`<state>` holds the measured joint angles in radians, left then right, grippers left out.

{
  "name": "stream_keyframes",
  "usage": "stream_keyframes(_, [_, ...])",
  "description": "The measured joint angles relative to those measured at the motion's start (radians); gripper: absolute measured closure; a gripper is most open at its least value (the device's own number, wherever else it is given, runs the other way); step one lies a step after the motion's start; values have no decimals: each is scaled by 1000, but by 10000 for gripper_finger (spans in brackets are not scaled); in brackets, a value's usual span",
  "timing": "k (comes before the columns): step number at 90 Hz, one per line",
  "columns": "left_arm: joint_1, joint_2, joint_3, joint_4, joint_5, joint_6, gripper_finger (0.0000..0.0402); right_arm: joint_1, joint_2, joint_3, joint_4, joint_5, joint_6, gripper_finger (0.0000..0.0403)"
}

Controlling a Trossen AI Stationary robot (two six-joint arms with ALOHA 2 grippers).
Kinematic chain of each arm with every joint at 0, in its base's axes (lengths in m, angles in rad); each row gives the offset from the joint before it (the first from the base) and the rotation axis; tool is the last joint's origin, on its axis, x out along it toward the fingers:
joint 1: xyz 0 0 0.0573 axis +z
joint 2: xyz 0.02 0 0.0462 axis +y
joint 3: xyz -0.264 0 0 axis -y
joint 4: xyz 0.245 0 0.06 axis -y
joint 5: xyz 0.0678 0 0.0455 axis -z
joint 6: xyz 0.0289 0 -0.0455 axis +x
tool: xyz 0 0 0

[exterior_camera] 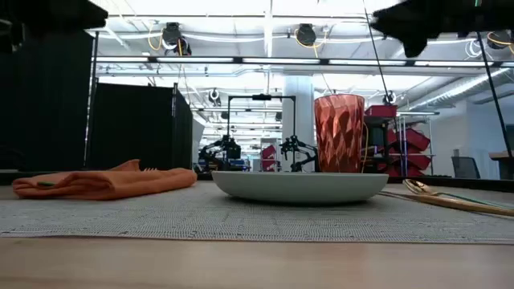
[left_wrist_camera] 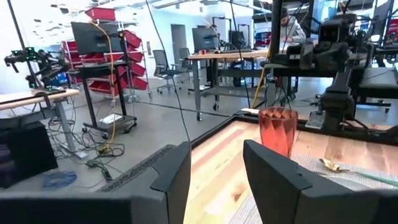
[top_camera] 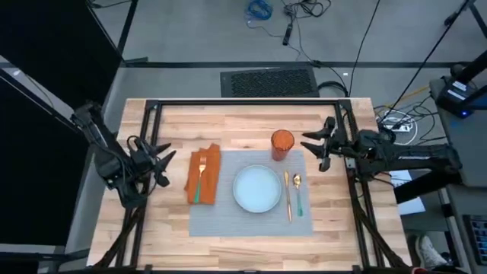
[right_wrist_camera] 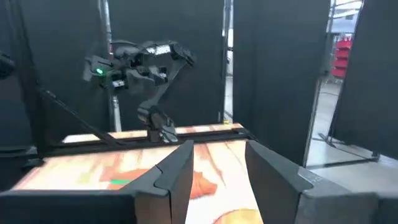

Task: Set table place
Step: Return to Home Position

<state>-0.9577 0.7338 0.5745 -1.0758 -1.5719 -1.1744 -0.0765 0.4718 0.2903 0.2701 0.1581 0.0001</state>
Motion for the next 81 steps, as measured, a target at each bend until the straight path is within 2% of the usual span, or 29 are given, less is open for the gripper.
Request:
stream_keyframes(8, [29,1,-31,5,0,-22,268,-1,-8,-89,116,48,8,270])
stream_keyframes(20, [80,0,-73,15,0,-32,268,-17,-14,-182,239,59,14,270])
stream_keyframes(36, [173,0,-140,31,0,-51,268,-68,-14,-219,231,61,30,270])
stream_keyframes(45, [247,1,-175,58,1,-50,268,-96,-13,-224,215,105,28,270])
stream_keyframes(56, [364,3,-177,98,1,-46,268,-133,-13,-224,218,134,11,270])
stream_keyframes(65, [450,12,-177,129,1,21,268,-167,-9,-224,217,130,-2,270])
stream_keyframes(81, [538,30,-177,130,0,58,268,-231,34,-224,212,158,-3,270])
